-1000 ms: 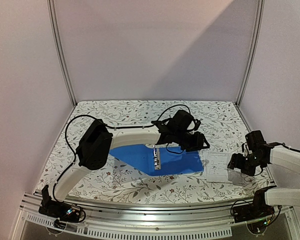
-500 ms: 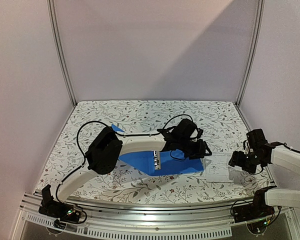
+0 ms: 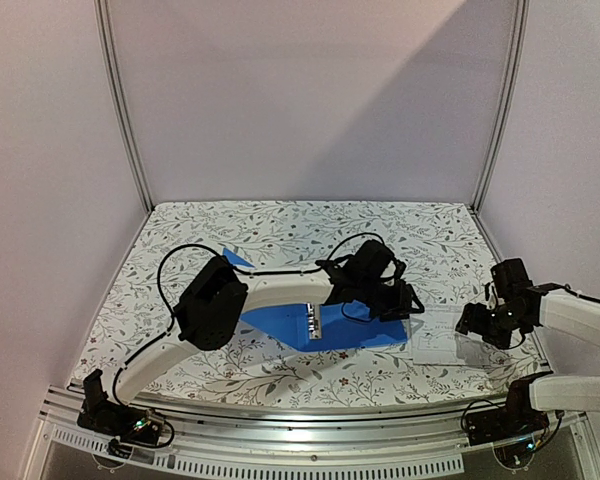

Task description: Put the files into the folder

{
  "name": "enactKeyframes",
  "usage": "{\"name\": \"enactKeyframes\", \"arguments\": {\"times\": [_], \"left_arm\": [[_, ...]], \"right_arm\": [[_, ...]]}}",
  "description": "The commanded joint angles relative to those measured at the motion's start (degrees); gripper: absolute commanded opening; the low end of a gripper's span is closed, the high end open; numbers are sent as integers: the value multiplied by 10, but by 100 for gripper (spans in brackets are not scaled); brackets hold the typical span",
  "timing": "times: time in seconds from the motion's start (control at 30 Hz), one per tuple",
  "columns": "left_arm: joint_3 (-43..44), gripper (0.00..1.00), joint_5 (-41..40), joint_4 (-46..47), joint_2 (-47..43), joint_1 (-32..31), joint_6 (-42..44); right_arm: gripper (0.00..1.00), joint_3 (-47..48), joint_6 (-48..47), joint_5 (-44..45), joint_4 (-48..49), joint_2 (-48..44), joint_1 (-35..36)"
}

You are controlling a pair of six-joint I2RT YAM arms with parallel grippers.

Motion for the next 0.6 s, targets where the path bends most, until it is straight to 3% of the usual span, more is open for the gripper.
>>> {"name": "enactKeyframes", "arguments": {"times": [0.0, 0.23, 0.57], "left_arm": [[11, 49, 1, -14, 18, -6, -10], [-62, 49, -52, -10, -44, -6, 4], [-4, 49, -6, -3, 9, -9, -17]], "right_arm": [[84, -17, 9, -21, 16, 9, -2], [84, -30, 15, -27, 23, 13, -2], [83, -38, 14, -45, 32, 9, -2]]}}
